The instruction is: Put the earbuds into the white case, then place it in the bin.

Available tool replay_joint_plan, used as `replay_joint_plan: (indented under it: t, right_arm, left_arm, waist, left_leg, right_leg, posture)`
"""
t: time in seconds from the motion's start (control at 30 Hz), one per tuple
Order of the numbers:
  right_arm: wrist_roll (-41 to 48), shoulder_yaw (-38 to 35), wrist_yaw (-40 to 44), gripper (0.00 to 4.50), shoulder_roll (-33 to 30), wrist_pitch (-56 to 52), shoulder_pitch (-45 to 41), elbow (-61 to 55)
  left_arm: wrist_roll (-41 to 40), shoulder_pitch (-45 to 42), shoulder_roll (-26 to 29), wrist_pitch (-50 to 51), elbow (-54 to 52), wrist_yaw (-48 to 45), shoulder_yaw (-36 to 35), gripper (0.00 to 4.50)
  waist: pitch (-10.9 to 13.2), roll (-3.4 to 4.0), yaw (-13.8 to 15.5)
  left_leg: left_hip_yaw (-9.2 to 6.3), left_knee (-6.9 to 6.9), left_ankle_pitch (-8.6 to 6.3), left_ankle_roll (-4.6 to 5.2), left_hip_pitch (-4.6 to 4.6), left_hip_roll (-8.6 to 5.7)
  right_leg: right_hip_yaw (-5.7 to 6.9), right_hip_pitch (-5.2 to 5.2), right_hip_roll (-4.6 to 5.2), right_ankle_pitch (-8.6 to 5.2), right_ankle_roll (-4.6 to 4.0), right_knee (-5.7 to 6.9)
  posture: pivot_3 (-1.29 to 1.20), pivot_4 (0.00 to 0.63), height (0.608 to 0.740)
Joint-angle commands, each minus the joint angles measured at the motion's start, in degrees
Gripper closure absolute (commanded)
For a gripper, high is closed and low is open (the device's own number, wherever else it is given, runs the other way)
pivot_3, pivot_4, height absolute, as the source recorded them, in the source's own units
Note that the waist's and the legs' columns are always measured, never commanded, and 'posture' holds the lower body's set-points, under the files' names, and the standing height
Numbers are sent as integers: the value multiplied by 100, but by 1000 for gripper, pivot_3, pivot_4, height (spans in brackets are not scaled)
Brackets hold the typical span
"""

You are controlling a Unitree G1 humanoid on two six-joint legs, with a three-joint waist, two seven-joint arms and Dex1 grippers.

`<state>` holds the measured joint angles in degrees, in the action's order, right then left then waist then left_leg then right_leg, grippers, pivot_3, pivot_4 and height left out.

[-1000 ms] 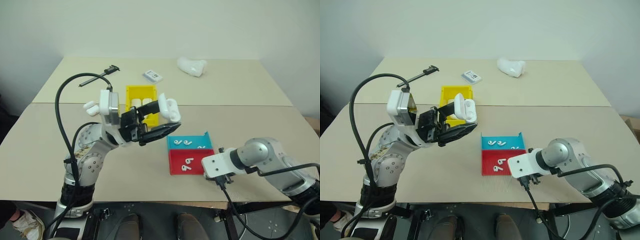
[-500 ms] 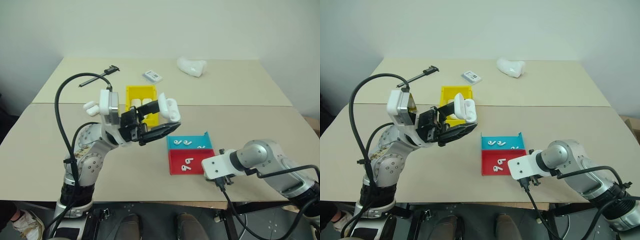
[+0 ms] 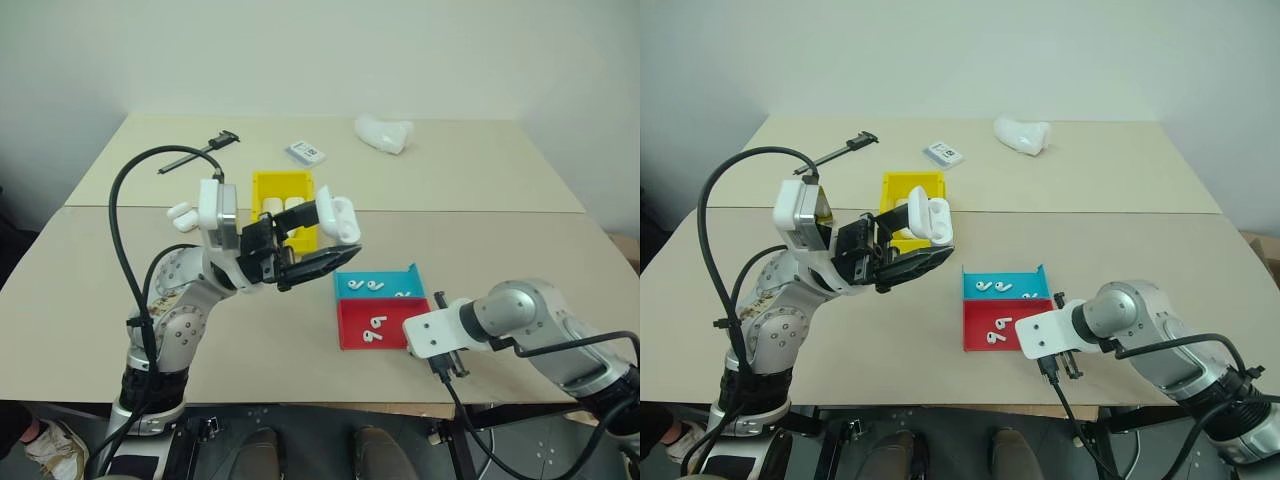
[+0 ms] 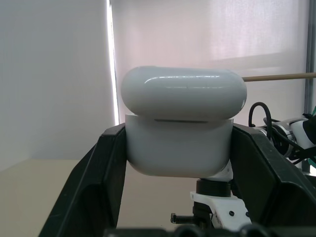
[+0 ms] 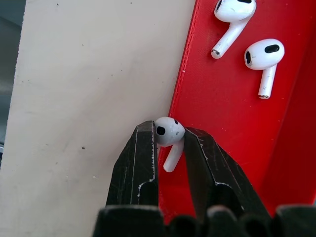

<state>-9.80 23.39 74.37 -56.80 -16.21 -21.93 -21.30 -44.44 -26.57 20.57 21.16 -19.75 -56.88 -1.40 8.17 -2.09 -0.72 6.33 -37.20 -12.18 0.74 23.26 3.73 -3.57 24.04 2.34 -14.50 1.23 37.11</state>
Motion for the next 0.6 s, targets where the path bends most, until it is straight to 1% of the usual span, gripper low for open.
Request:
replay_joint_plan:
  t: [0.03,0.1,0.17,0.33,0.4,0.5,0.6]
  right_arm:
    - [487,-544,-31,3905,59,-355,30,-265]
    - [997,-1083,-170,3905,187,-604,73,-385]
    - [1563,-1729,-413,3905,452,-801,155,-465]
    - [3332,-3717,-1529,3905,1648,-1490,388,-948]
    - [4129,-4261,-2020,3905,2063,-1844,375,-1197]
    - [5367,-4708,-2865,3905,2685,-2134,176,-1478]
    - [6274,-4674,-3934,3905,3231,-2317,-218,-1656]
  left_arm:
    - [-132,-89,26,-55,-152,-20,-70,1698]
    - [-140,-141,50,-61,-71,-88,-74,1698]
    - [-172,-197,81,-51,15,-189,-84,1698]
    - [-253,-411,170,-53,355,-689,-60,1698]
    - [-262,-533,129,-76,513,-804,-41,1698]
    - [-264,-700,44,-66,713,-946,19,1698]
    - [-201,-840,-28,-88,874,-1071,86,1698]
  waist:
    - [0,0,1]
    - [0,0,-7]
    - [0,0,-6]
    - [0,0,5]
    - [0,0,11]
    - [0,0,3]
    - [-2,5,-54]
  left_leg:
    - [0,0,0,0,1,0]
    - [-1,0,0,0,2,0]
    - [-4,0,0,0,1,0]
    - [-3,1,0,0,4,0]
    - [-4,1,0,0,5,0]
    - [-4,1,0,0,4,1]
    - [-8,3,0,0,1,2]
  right_leg:
    - [0,1,0,0,0,0]
    - [-1,3,0,0,0,1]
    - [-2,2,0,0,-1,2]
    - [1,1,-2,1,-1,0]
    - [2,-1,-1,1,0,-2]
    - [2,-1,-1,1,-1,0]
    - [-5,2,-4,1,-1,6]
  posture:
    - [0,150,740]
    - [0,150,740]
    - [0,150,740]
    - [0,150,740]
    - [0,150,740]
    - [0,150,740]
    - [0,150,740]
